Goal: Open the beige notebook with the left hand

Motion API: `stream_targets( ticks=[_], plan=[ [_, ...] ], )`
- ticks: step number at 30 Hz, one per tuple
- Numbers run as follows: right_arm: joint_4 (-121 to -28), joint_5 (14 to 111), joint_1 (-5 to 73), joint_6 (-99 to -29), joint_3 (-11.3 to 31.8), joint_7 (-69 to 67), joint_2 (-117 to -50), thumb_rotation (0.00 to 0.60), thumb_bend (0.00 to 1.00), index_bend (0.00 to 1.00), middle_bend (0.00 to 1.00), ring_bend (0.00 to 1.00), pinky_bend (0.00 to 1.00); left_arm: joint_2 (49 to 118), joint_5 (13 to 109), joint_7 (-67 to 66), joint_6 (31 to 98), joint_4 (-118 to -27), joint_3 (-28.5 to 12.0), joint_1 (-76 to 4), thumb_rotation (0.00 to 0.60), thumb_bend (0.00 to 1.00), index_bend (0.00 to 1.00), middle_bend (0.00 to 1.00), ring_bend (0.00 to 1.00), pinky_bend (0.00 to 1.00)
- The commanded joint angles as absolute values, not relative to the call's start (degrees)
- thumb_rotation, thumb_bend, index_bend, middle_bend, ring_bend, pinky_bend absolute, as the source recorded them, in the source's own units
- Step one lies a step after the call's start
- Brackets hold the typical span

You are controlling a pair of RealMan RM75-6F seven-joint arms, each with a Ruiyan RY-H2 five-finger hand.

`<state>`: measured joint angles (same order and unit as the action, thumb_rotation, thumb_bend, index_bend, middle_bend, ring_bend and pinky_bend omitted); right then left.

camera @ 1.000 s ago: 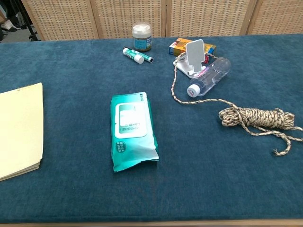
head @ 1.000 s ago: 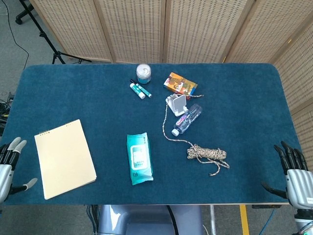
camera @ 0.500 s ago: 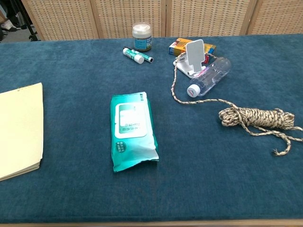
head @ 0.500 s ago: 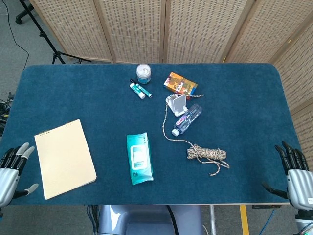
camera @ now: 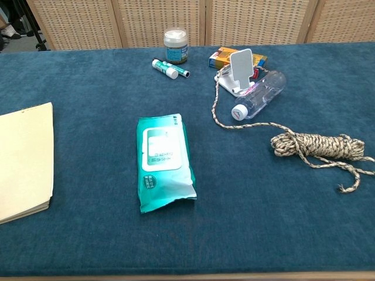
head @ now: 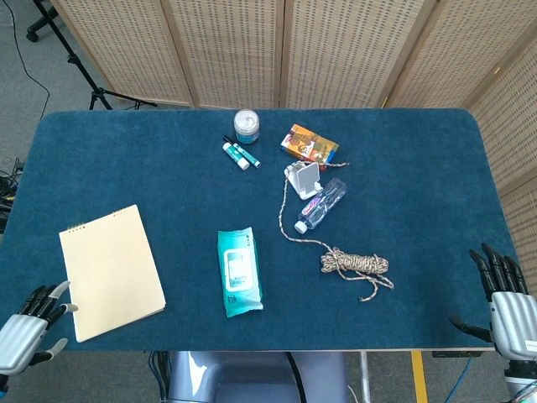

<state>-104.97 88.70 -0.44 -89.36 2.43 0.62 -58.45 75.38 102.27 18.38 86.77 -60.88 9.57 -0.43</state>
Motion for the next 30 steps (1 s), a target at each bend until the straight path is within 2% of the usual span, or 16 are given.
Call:
stream_targets(
  ticks=[1, 6, 16, 25, 30],
  plan=[
    [-105.0, 88.5, -0.5, -89.4, 2.5, 0.3, -58.3, 0.6, 0.0, 0.0, 0.0, 0.0, 0.0, 81.4, 105.0, 24.6, 89.2, -52.3, 10.7, -0.8, 0.6, 0.33, 0.34, 0.0, 0.0, 0.0],
    [-104.9, 88.2, -0.4, -89.4, 2.7, -0.5, -58.0, 0.6, 0.0, 0.0, 0.0, 0.0, 0.0, 85.3, 106.4, 28.1, 91.9, -44.7, 11.4, -0.7, 0.6, 0.36, 0.35, 0.0, 0.0, 0.0],
    [-105.0, 88.3, -0.5, -89.5, 2.7, -0.9, -57.7, 0.6, 0.0, 0.0, 0.0, 0.0, 0.0, 90.1, 106.7, 32.7, 94.9, -33.1, 12.9, 0.8, 0.6, 0.36, 0.35, 0.0, 0.0, 0.0],
    [-105.1, 88.4, -0.6, -89.4, 2.6, -0.8, -57.8, 0.6, 0.0, 0.0, 0.0, 0.0, 0.0, 92.5, 106.0, 31.7, 96.0, -27.1, 13.4, 2.0, 0.6, 0.34, 0.35, 0.0, 0.0, 0.0],
    [-105.1, 88.2, -0.6, -89.5, 2.8, -1.3, -57.6, 0.6, 0.0, 0.0, 0.0, 0.0, 0.0, 92.9, 104.7, 31.0, 95.3, -27.2, 12.8, 2.3, 0.6, 0.34, 0.34, 0.0, 0.0, 0.0]
  ],
)
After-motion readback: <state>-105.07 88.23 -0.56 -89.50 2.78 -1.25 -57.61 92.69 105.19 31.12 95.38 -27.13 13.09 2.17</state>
